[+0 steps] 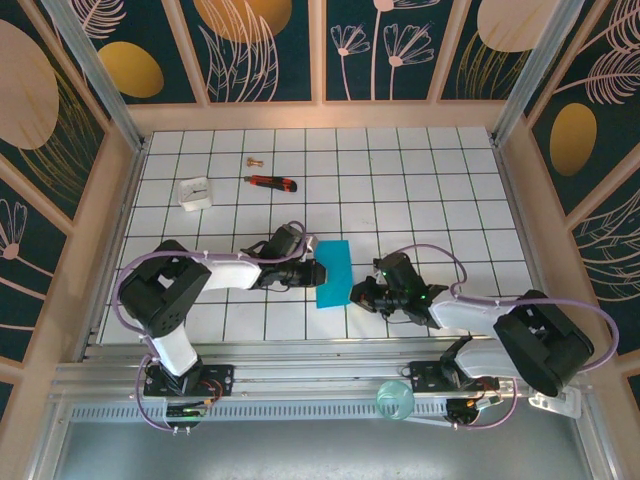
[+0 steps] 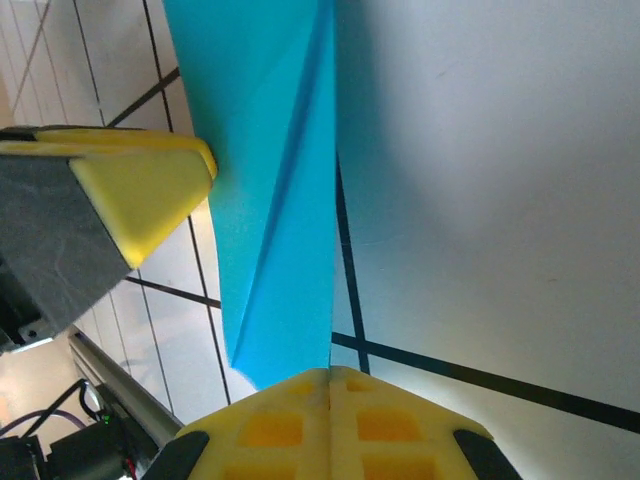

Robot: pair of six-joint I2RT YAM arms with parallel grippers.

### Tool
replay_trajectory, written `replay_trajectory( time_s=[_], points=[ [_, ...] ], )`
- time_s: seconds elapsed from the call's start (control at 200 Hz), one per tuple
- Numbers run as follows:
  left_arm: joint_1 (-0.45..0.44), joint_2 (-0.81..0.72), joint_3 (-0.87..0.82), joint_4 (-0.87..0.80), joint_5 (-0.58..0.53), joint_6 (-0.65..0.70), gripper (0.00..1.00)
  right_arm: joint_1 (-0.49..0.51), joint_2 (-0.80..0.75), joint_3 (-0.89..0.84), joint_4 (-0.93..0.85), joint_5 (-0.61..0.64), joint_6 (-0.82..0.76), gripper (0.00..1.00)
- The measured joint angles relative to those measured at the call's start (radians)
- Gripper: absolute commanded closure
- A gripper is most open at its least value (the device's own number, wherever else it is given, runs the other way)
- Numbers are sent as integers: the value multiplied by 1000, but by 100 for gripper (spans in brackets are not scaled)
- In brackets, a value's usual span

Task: Fold a paper plane with a square sheet of paper (pick it up from the middle)
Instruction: Turn over the paper at the center of the table.

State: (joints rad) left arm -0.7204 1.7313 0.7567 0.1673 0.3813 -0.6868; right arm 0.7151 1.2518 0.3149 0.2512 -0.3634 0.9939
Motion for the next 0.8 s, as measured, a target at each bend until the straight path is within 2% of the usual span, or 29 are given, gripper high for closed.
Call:
replay_trajectory(
  time_s=[0.06,0.24,0.38,0.48,0.801],
  points=[
    [1,-51,-39,28,0,-2,57,0,-20,6,-14,0,20,100],
    [-19,-296,-197,166,-35,15,49,-1,-85,84,-83,0,74,100],
    [-148,-430,-225,207,-145,136,42,-1,-92,159,-125,0,99,100],
    [-211,-447,-227,241,-193,216,41,-1,-90,209,-166,0,109,100],
    [-259,-385,-230,238,-354,407,37,-11,-70,291,-258,-3,108,100]
  ],
)
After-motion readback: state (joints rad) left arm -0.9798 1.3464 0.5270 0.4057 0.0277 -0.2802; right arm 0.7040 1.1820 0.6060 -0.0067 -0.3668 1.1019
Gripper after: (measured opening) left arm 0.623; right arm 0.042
